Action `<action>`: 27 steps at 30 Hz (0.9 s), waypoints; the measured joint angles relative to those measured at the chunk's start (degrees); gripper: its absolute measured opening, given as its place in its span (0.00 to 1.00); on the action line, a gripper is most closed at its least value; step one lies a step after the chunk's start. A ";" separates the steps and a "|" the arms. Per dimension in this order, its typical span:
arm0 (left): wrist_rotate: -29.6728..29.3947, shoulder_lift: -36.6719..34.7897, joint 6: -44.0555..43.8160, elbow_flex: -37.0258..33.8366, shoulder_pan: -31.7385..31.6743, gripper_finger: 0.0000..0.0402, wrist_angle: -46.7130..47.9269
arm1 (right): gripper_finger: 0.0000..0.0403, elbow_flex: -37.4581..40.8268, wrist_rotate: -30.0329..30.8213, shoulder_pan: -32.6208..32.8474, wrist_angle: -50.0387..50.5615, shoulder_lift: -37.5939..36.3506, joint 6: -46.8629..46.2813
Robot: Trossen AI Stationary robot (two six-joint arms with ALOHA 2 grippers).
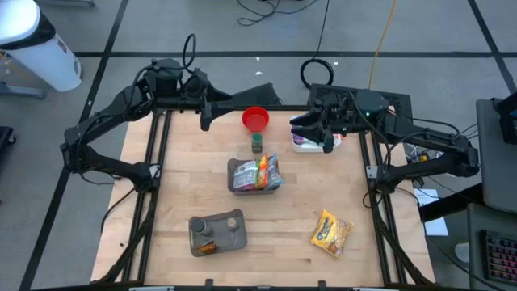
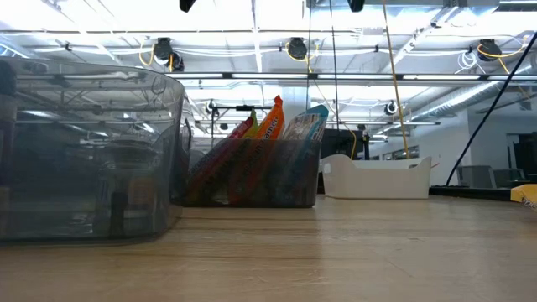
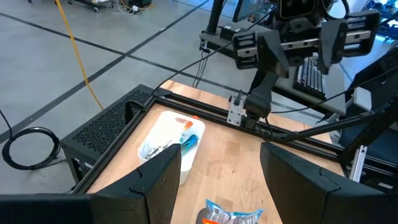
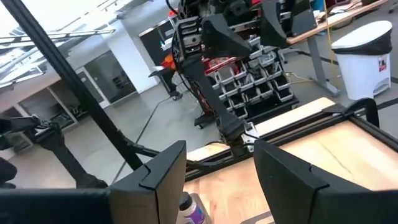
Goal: Pick & Place Food Item
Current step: Put the yellow noodle pack into the top black bin
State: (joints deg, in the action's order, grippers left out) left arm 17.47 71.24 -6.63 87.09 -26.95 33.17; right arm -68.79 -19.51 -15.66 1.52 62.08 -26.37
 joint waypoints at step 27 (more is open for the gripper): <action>0.47 0.00 -14.86 0.00 0.06 0.57 -9.74 | 0.45 -0.02 -4.78 1.40 17.83 -7.42 9.54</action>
State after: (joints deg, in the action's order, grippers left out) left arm 17.94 71.24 -21.49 87.09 -26.89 23.43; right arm -68.81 -24.29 -14.26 19.35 54.67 -16.83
